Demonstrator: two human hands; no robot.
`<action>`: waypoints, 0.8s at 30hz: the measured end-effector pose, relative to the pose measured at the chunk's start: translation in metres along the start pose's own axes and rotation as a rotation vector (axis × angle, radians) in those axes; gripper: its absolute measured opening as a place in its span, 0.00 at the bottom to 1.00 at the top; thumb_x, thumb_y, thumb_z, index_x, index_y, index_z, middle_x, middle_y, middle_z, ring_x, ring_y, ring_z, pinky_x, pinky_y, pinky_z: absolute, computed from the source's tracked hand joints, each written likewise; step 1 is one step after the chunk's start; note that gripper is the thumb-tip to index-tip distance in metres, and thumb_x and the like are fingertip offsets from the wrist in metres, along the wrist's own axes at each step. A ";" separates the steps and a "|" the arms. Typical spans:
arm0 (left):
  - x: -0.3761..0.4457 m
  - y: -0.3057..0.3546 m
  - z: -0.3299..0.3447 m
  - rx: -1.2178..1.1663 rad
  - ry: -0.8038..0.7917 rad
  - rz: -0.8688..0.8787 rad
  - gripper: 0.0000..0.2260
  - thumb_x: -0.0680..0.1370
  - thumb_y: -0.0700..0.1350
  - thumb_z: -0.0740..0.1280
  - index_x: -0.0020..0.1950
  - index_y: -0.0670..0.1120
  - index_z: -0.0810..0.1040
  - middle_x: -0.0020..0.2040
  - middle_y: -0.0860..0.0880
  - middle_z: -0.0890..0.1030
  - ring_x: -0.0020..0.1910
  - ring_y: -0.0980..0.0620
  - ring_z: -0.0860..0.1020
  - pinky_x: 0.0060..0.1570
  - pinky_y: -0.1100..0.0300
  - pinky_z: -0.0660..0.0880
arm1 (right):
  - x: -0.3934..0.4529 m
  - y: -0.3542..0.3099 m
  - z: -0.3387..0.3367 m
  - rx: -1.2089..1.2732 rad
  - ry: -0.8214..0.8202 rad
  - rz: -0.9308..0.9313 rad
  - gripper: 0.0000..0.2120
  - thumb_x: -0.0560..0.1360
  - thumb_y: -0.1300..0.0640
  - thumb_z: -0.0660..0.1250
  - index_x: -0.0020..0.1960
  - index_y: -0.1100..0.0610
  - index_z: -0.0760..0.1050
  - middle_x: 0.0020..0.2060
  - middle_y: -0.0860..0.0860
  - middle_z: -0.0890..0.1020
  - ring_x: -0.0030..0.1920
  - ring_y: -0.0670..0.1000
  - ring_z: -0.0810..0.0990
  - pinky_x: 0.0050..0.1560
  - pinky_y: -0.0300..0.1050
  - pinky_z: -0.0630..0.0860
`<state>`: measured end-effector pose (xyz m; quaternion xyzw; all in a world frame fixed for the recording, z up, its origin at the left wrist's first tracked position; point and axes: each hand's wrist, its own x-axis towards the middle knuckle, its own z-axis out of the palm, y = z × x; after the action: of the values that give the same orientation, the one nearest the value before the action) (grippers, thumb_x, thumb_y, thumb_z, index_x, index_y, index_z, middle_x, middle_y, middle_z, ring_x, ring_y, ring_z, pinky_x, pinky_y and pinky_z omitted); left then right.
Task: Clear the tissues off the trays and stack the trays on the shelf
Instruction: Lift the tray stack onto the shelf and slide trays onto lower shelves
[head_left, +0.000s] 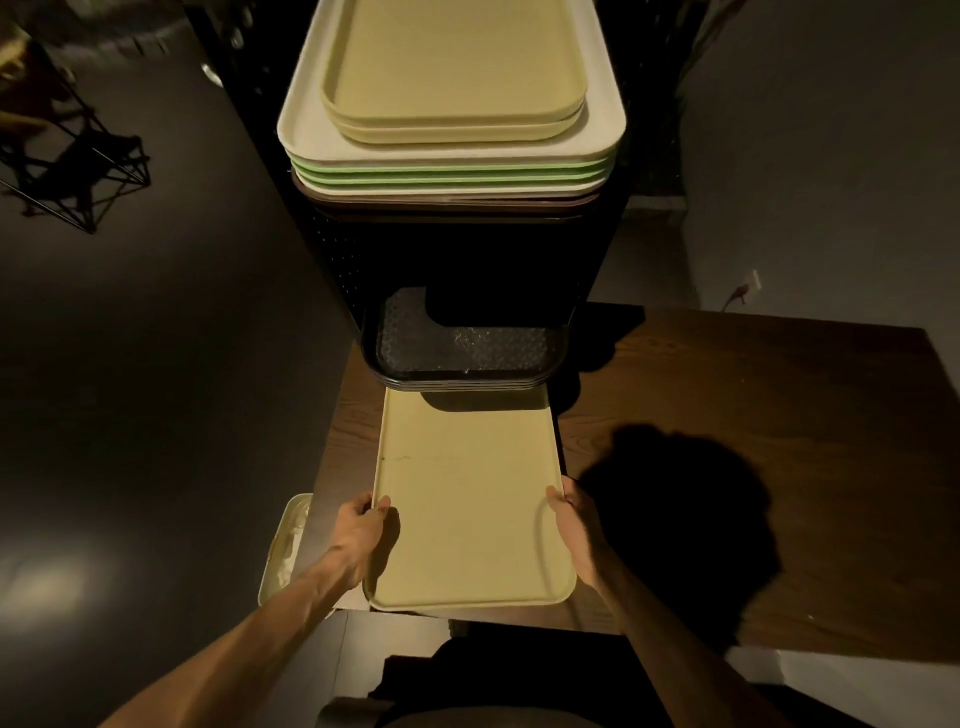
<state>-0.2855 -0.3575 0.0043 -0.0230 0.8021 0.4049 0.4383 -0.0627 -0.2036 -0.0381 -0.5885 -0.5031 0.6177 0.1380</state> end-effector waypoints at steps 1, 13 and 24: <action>0.005 0.002 0.000 0.017 -0.001 -0.004 0.12 0.83 0.42 0.60 0.62 0.37 0.75 0.54 0.41 0.79 0.52 0.45 0.76 0.50 0.53 0.72 | -0.001 -0.002 -0.001 0.021 -0.019 0.019 0.14 0.83 0.64 0.59 0.67 0.61 0.74 0.62 0.54 0.81 0.62 0.54 0.79 0.57 0.43 0.75; 0.044 0.032 0.006 0.039 -0.057 -0.055 0.11 0.81 0.38 0.61 0.63 0.39 0.74 0.56 0.41 0.78 0.53 0.44 0.76 0.55 0.49 0.75 | 0.001 0.010 -0.010 0.188 -0.217 0.467 0.18 0.84 0.60 0.58 0.72 0.64 0.66 0.68 0.58 0.73 0.53 0.60 0.79 0.35 0.53 0.84; 0.055 0.007 -0.009 0.054 -0.100 -0.218 0.13 0.70 0.35 0.76 0.52 0.35 0.79 0.50 0.36 0.83 0.45 0.38 0.84 0.45 0.43 0.82 | 0.025 0.008 0.001 0.297 -0.142 0.341 0.17 0.85 0.59 0.57 0.70 0.66 0.66 0.70 0.59 0.69 0.64 0.70 0.75 0.35 0.45 0.83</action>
<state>-0.3278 -0.3414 -0.0286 -0.0777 0.7825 0.3338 0.5198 -0.0668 -0.1882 -0.0589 -0.5933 -0.3087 0.7390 0.0810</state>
